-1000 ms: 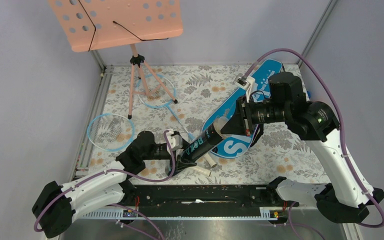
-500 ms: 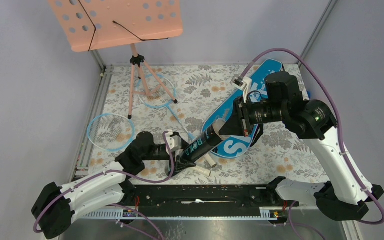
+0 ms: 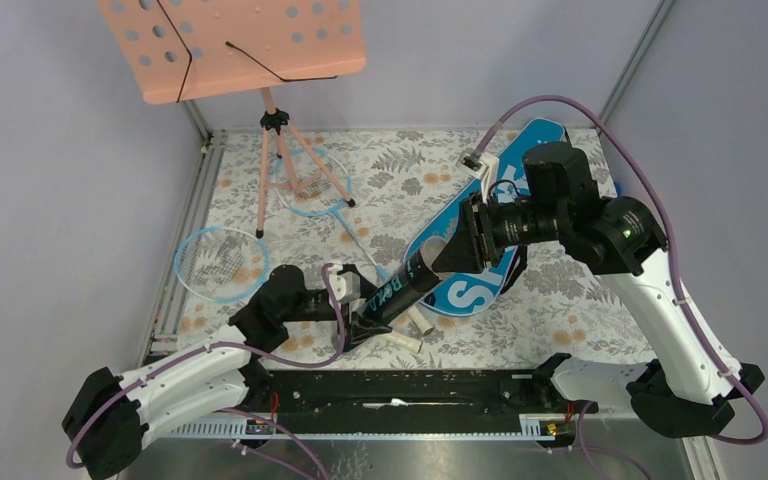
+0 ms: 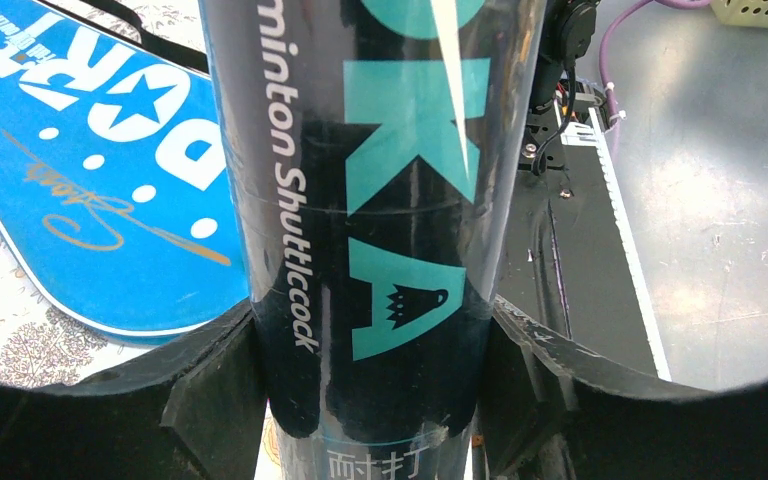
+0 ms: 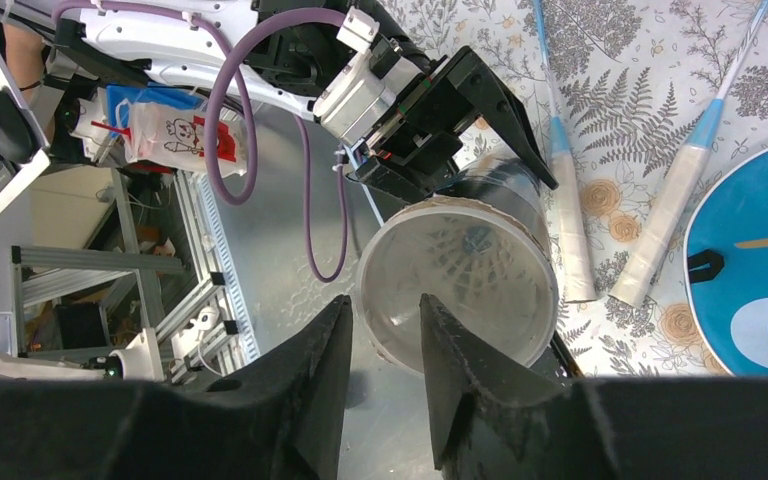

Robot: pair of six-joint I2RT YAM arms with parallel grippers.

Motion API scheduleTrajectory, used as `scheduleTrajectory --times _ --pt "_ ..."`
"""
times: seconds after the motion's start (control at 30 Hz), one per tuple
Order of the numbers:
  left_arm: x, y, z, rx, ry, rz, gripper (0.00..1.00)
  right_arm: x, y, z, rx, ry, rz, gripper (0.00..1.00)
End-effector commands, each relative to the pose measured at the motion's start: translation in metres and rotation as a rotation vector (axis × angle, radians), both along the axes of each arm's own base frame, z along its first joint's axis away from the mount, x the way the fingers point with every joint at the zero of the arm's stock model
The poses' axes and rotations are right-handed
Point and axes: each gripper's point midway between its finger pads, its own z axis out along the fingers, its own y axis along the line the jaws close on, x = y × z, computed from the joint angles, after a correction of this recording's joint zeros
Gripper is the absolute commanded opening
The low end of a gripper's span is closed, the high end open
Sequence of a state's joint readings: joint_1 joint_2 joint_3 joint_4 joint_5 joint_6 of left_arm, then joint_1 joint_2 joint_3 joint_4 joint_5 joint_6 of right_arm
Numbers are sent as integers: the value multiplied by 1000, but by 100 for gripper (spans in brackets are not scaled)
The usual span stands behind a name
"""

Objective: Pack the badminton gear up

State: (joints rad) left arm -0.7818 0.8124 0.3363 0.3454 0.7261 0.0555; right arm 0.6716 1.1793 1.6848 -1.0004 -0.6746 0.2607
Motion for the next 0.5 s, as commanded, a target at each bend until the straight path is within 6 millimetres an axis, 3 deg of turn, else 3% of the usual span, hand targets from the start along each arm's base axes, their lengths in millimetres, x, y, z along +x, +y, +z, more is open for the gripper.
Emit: scheduleTrajectory --times 0.0,0.47 --pt "-2 -4 33 -103 -108 -31 26 1 4 11 23 -26 2 41" --pt "-5 -5 31 -101 -107 -50 25 6 11 23 62 -38 -8 51"
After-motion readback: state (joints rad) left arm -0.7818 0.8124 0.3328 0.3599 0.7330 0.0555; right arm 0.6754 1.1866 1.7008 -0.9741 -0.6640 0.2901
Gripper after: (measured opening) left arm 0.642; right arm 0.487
